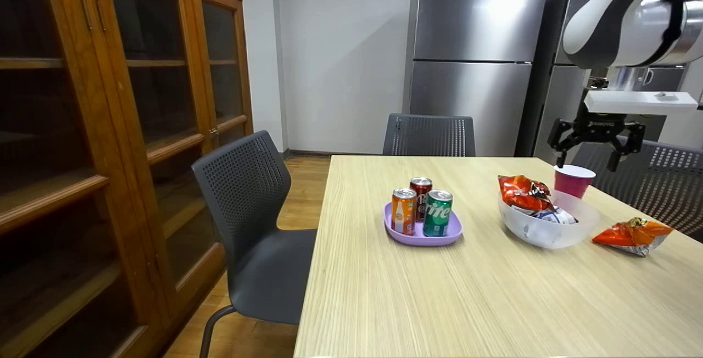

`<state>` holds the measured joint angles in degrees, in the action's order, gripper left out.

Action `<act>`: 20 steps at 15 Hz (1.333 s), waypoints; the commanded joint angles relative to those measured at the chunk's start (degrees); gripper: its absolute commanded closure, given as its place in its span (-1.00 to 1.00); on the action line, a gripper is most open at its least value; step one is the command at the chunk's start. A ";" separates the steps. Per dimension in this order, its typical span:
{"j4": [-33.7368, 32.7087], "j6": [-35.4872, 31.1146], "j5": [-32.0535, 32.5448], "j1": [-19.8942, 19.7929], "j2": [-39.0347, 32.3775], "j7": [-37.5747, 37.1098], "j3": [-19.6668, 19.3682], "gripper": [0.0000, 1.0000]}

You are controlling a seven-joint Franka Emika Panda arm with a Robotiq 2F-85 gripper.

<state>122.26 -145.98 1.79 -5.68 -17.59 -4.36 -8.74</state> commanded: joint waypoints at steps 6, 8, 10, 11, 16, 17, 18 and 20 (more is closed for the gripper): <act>0.92 -0.30 0.26 -0.02 0.23 -4.37 -0.88 -1.00; 0.62 -0.60 0.71 0.37 -0.03 -5.65 -1.22 -1.00; -0.13 -1.03 0.97 0.49 -0.94 -7.57 -1.94 -1.00; -0.57 -0.90 0.79 0.25 -1.56 -8.07 -2.27 -1.00; -2.81 -1.00 0.34 -0.17 -5.58 -11.45 -4.47 -1.00; -3.45 -1.29 0.35 -0.11 -6.62 -12.37 -4.95 -1.00; -4.02 -1.33 0.18 -0.09 -7.52 -13.04 -5.30 -1.00; -5.48 -1.54 -0.09 0.09 -9.58 -15.08 -6.03 -1.00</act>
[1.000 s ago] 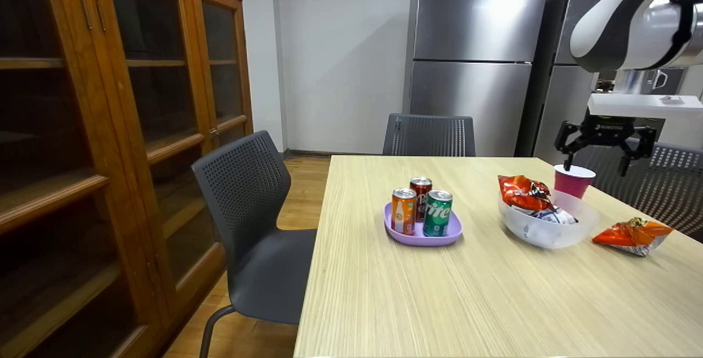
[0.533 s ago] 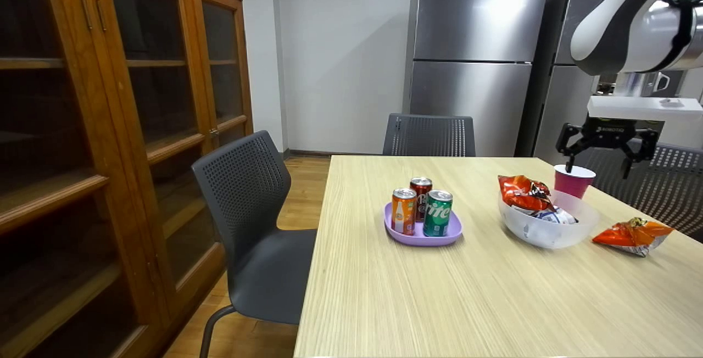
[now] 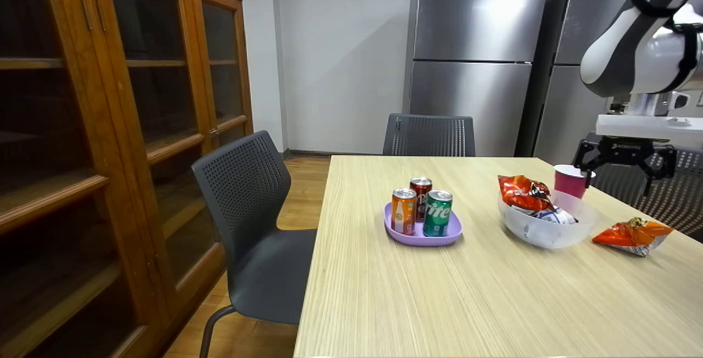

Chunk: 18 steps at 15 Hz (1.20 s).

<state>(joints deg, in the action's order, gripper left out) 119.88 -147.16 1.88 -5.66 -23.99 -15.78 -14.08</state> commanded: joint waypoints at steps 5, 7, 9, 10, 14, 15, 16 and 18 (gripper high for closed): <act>-6.97 -0.01 -1.13 -0.02 -8.16 -7.64 -1.83 -1.00; -8.49 0.19 -2.08 -0.07 -9.95 -9.27 -2.02 -1.00; -9.98 0.49 -2.91 -0.02 -11.68 -10.61 -2.23 -1.00; -10.66 0.64 -3.43 -0.08 -12.43 -11.05 -2.26 -1.00; -12.82 0.73 -4.87 -0.22 -14.44 -12.39 -2.81 -1.00; -13.14 0.77 -5.23 -0.34 -14.67 -12.46 -2.88 -1.00; -13.41 0.84 -5.50 -0.34 -14.83 -12.52 -2.97 -1.00; -13.01 0.55 -6.24 -0.63 -14.22 -11.64 -2.62 -1.00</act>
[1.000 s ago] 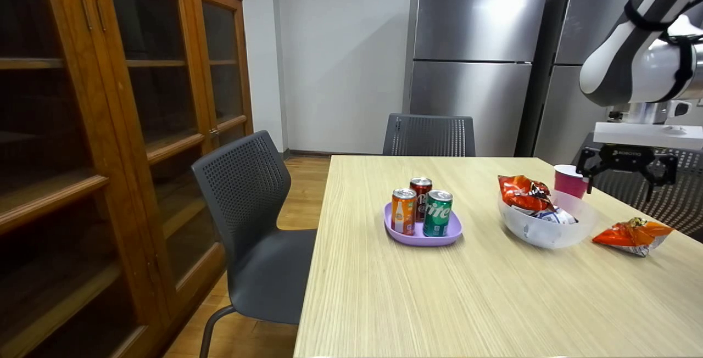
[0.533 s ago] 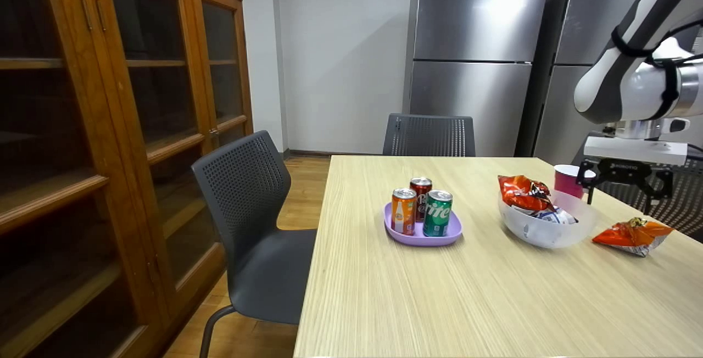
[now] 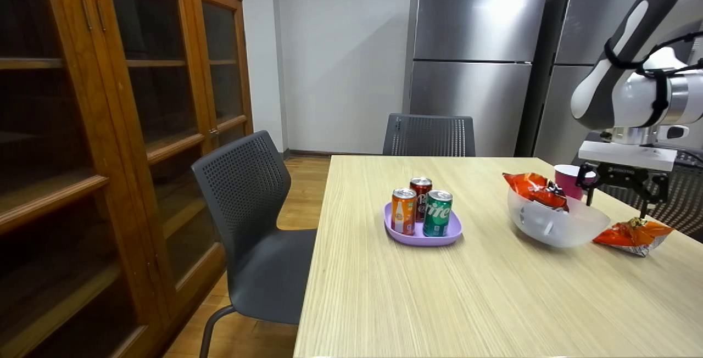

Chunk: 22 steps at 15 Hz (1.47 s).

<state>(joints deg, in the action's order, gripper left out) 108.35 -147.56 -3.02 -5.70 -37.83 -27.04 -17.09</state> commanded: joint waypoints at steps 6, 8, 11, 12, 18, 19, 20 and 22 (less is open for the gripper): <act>0.38 -0.57 -3.03 -0.91 2.65 1.10 1.35 -1.00; 0.71 -0.85 -3.50 -1.07 3.33 1.31 1.55 -1.00; 0.94 -1.05 -4.08 -1.27 4.09 1.31 1.58 -1.00; 0.89 -0.92 -4.20 -1.37 4.09 1.32 1.52 -1.00; 0.20 -0.60 -4.06 -1.67 2.77 0.19 0.57 -1.00; 0.11 -0.55 -4.01 -1.75 2.61 0.11 0.50 -1.00; -0.02 -0.43 -3.95 -1.76 2.36 -0.02 0.45 -1.00; -0.31 -0.32 -3.80 -1.68 1.70 -0.26 0.33 -1.00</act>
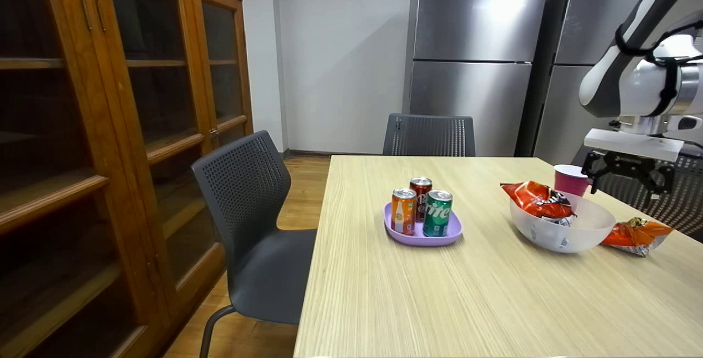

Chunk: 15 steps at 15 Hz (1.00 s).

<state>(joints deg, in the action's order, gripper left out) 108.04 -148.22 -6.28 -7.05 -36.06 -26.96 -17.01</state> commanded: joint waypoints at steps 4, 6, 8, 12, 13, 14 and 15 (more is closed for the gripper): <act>-0.73 0.80 -0.58 -0.21 -1.67 -0.85 0.13 -1.00; -0.88 0.95 -0.65 -0.23 -2.25 -0.95 0.07 -1.00; -0.99 1.09 -0.64 -0.18 -2.75 -1.01 0.00 -1.00; -1.86 1.46 -0.74 -0.10 -3.91 -1.49 -0.18 -1.00; -2.13 1.62 -0.77 -0.09 -4.27 -1.62 -0.20 -1.00; -2.27 1.70 -0.79 -0.05 -4.50 -1.79 -0.22 -1.00; -2.45 1.79 -0.85 -0.05 -4.68 -1.97 -0.19 -1.00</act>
<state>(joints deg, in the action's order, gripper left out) 107.67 -148.13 -6.29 -7.07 -39.58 -27.53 -17.16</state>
